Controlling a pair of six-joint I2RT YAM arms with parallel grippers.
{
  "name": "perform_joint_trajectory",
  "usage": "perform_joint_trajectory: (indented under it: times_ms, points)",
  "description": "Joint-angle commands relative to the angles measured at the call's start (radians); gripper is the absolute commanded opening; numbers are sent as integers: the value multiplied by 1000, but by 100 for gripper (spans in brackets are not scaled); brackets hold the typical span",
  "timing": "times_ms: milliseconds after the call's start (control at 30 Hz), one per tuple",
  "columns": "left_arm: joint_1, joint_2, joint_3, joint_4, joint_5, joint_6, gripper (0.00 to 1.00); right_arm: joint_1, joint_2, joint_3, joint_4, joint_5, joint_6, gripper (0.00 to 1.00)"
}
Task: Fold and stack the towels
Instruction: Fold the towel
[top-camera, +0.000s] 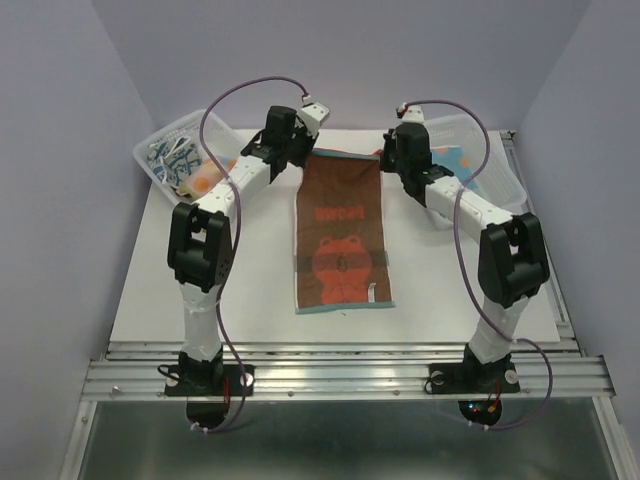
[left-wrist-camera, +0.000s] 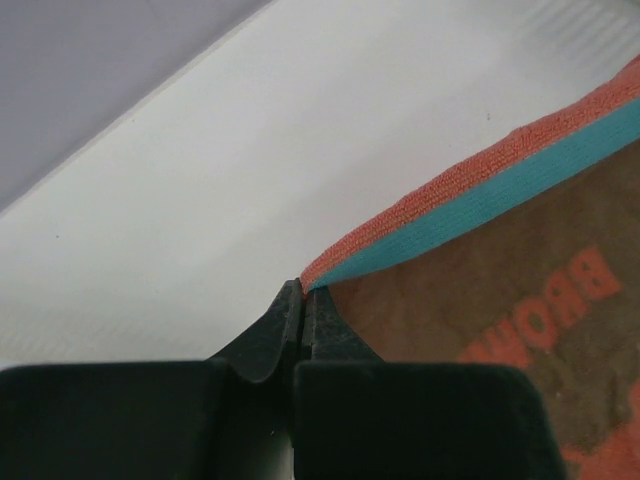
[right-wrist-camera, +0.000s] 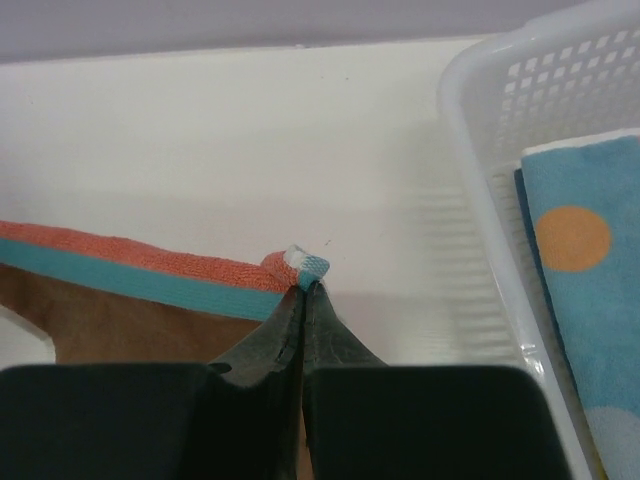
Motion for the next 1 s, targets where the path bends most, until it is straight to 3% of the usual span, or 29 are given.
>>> perform_joint_trajectory:
  times_ms: [0, 167, 433, 600, 967]
  points:
    - [27, 20, 92, -25, -18, 140, 0, -11, 31, 114, 42, -11, -45, 1]
    - [29, 16, 63, -46, 47, 147, 0, -11, 37, 102, 7, 16, -13, 1]
    - [24, -159, -228, 26, 185, 89, 0, -11, -108, -102, -62, -86, 103, 1]
    - [-6, -265, -419, 110, 136, -10, 0, -7, -191, -238, -75, -174, 163, 1]
    - [-135, -540, -798, 245, -10, -173, 0, 53, -478, -528, -153, -218, 309, 1]
